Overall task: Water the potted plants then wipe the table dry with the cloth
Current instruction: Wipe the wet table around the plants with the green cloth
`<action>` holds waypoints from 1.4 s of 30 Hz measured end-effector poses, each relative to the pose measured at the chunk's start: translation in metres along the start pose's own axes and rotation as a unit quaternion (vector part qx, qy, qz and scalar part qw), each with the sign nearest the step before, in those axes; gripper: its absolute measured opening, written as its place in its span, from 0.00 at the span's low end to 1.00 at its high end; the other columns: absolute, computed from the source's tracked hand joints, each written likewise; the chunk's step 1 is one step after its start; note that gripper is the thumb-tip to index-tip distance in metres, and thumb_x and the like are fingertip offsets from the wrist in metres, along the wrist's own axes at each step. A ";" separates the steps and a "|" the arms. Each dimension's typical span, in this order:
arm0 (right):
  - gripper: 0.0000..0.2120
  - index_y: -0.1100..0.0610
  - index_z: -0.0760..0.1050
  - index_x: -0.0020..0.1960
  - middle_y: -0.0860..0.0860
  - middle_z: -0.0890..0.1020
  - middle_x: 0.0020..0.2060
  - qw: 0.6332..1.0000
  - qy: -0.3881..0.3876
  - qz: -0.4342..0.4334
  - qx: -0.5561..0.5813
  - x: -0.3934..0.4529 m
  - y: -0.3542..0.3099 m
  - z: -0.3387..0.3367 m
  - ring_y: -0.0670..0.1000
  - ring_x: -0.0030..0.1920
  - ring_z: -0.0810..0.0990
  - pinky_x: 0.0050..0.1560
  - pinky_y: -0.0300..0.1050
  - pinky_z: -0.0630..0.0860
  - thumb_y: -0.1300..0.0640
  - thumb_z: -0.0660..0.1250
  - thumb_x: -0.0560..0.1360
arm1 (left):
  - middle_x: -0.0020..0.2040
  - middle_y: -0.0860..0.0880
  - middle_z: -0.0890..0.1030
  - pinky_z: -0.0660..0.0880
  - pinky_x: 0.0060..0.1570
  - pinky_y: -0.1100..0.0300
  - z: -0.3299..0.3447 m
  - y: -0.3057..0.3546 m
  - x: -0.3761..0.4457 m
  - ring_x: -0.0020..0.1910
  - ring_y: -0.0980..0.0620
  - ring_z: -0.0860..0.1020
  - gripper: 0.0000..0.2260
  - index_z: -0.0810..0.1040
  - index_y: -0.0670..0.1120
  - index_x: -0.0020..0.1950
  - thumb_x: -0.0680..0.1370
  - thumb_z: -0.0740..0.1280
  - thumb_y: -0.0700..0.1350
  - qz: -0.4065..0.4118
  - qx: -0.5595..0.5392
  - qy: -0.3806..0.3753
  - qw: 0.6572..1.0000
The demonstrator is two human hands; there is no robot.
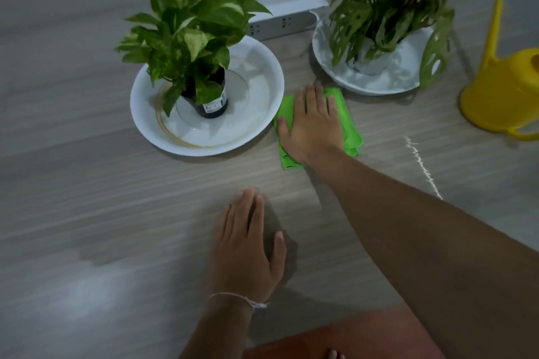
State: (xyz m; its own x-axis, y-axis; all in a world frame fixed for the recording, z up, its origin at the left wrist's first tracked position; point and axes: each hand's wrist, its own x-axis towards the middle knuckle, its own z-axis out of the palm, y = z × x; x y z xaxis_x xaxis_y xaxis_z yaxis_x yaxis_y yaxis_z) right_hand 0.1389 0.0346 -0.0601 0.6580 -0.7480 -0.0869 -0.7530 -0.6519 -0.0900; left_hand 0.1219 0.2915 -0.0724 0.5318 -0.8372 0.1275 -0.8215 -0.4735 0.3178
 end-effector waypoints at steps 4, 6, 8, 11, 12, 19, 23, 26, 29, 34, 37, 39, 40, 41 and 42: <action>0.38 0.61 0.45 0.83 0.59 0.47 0.83 1.000 -0.014 -0.014 -0.007 0.034 -0.001 -0.005 0.57 0.83 0.43 0.81 0.57 0.43 0.38 0.43 0.81 | 0.79 0.44 0.64 0.60 0.76 0.45 -0.002 0.002 0.000 0.79 0.46 0.60 0.30 0.68 0.39 0.76 0.78 0.60 0.55 -0.004 0.000 -0.009 1.000; 0.38 0.60 0.44 0.83 0.59 0.46 0.83 1.000 -0.020 -0.020 -0.008 0.046 -0.002 -0.006 0.57 0.83 0.41 0.81 0.57 0.43 0.38 0.42 0.81 | 0.79 0.44 0.64 0.61 0.75 0.45 -0.002 0.002 0.000 0.79 0.46 0.60 0.30 0.68 0.40 0.75 0.78 0.61 0.55 -0.004 0.001 -0.010 1.000; 0.39 0.60 0.44 0.83 0.58 0.45 0.83 0.999 -0.025 -0.021 -0.010 0.055 -0.003 -0.006 0.56 0.82 0.40 0.81 0.57 0.43 0.37 0.42 0.80 | 0.79 0.45 0.64 0.61 0.75 0.45 -0.002 0.000 0.001 0.79 0.46 0.60 0.30 0.69 0.40 0.75 0.78 0.62 0.55 -0.003 0.004 -0.009 1.000; 0.39 0.61 0.44 0.83 0.59 0.45 0.83 1.000 -0.019 -0.021 -0.012 0.057 -0.003 -0.007 0.57 0.82 0.41 0.81 0.57 0.43 0.37 0.43 0.81 | 0.78 0.44 0.65 0.62 0.74 0.44 -0.003 -0.001 0.003 0.79 0.46 0.61 0.30 0.70 0.39 0.75 0.77 0.62 0.55 0.004 0.008 -0.008 1.000; 0.39 0.62 0.44 0.83 0.60 0.46 0.83 1.000 -0.015 -0.023 -0.012 0.056 -0.003 -0.007 0.58 0.82 0.42 0.81 0.57 0.43 0.37 0.43 0.81 | 0.78 0.43 0.65 0.62 0.74 0.43 -0.002 -0.001 0.003 0.79 0.45 0.61 0.29 0.70 0.39 0.74 0.77 0.62 0.54 0.005 0.006 -0.005 1.000; 0.37 0.64 0.51 0.81 0.61 0.54 0.82 0.999 0.014 -0.028 0.038 0.020 0.006 -0.002 0.59 0.82 0.49 0.81 0.56 0.46 0.39 0.47 0.82 | 0.77 0.41 0.66 0.65 0.72 0.41 -0.001 -0.002 0.003 0.77 0.44 0.63 0.29 0.71 0.38 0.73 0.77 0.62 0.54 0.006 -0.003 0.009 1.000; 0.35 0.64 0.60 0.79 0.63 0.60 0.79 0.996 0.042 -0.036 0.069 -0.031 0.015 0.001 0.61 0.81 0.53 0.81 0.56 0.49 0.42 0.50 0.79 | 0.77 0.41 0.67 0.65 0.72 0.41 0.000 -0.002 0.002 0.77 0.43 0.64 0.29 0.71 0.38 0.73 0.77 0.62 0.53 0.011 -0.014 0.019 1.000; 0.32 0.62 0.68 0.75 0.64 0.69 0.74 0.994 0.071 -0.023 0.078 -0.076 0.022 0.007 0.64 0.77 0.63 0.79 0.59 0.57 0.43 0.55 0.78 | 0.77 0.42 0.66 0.64 0.73 0.42 0.000 -0.002 0.002 0.78 0.43 0.62 0.29 0.69 0.39 0.74 0.77 0.62 0.54 0.007 -0.019 0.014 1.000; 0.32 0.62 0.69 0.75 0.63 0.70 0.74 0.994 0.078 -0.033 0.070 -0.107 0.026 0.015 0.63 0.77 0.64 0.78 0.60 0.58 0.44 0.56 0.78 | 0.77 0.43 0.66 0.64 0.72 0.42 0.001 -0.002 0.000 0.78 0.44 0.61 0.30 0.69 0.40 0.75 0.77 0.62 0.54 0.001 -0.023 0.012 1.000; 0.32 0.63 0.66 0.77 0.63 0.67 0.77 0.995 0.069 -0.043 0.064 -0.103 0.023 0.015 0.62 0.80 0.60 0.80 0.59 0.54 0.45 0.51 0.79 | 0.77 0.43 0.66 0.65 0.72 0.41 0.001 0.001 0.000 0.78 0.44 0.62 0.30 0.69 0.40 0.75 0.77 0.62 0.54 -0.003 -0.016 0.017 1.000; 0.34 0.63 0.61 0.79 0.62 0.61 0.80 0.996 0.043 -0.060 0.057 -0.077 0.019 0.011 0.61 0.81 0.55 0.81 0.58 0.49 0.45 0.45 0.79 | 0.77 0.43 0.67 0.65 0.72 0.42 -0.001 0.003 0.000 0.78 0.45 0.62 0.29 0.70 0.40 0.74 0.77 0.62 0.54 -0.001 -0.013 0.020 1.000; 0.36 0.63 0.59 0.80 0.62 0.58 0.81 0.996 0.038 -0.064 0.055 -0.044 0.015 0.009 0.60 0.82 0.53 0.81 0.58 0.47 0.44 0.42 0.79 | 0.77 0.44 0.67 0.66 0.71 0.42 -0.002 0.003 0.000 0.78 0.45 0.62 0.29 0.70 0.40 0.74 0.76 0.63 0.54 -0.003 -0.013 0.023 1.000; 0.36 0.63 0.58 0.80 0.61 0.57 0.81 0.996 0.036 -0.065 0.052 -0.026 0.013 0.008 0.60 0.82 0.52 0.81 0.58 0.47 0.44 0.41 0.79 | 0.77 0.44 0.67 0.67 0.71 0.42 -0.003 0.003 0.001 0.78 0.45 0.63 0.30 0.71 0.40 0.74 0.76 0.63 0.54 -0.004 -0.014 0.024 1.000; 0.35 0.63 0.57 0.81 0.61 0.57 0.81 0.996 0.032 -0.063 0.049 -0.007 0.010 0.008 0.59 0.82 0.52 0.81 0.58 0.47 0.45 0.41 0.79 | 0.77 0.44 0.67 0.67 0.71 0.43 -0.003 0.002 0.001 0.78 0.45 0.63 0.30 0.71 0.40 0.74 0.76 0.64 0.54 -0.004 -0.015 0.026 1.000; 0.34 0.62 0.56 0.81 0.61 0.57 0.81 0.997 0.028 -0.059 0.045 0.011 0.008 0.007 0.59 0.82 0.52 0.81 0.58 0.47 0.46 0.42 0.80 | 0.77 0.45 0.67 0.67 0.71 0.43 -0.002 0.002 0.001 0.78 0.46 0.63 0.31 0.71 0.40 0.74 0.75 0.65 0.55 -0.003 -0.016 0.029 0.999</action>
State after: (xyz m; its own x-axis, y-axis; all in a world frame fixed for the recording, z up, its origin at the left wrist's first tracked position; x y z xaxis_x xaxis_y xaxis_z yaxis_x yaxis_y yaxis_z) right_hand 0.1401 0.0222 -0.0688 0.7382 -0.6744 -0.0158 -0.6650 -0.7235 -0.1852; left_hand 0.1216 0.2902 -0.0695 0.5481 -0.8168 0.1800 -0.8120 -0.4680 0.3487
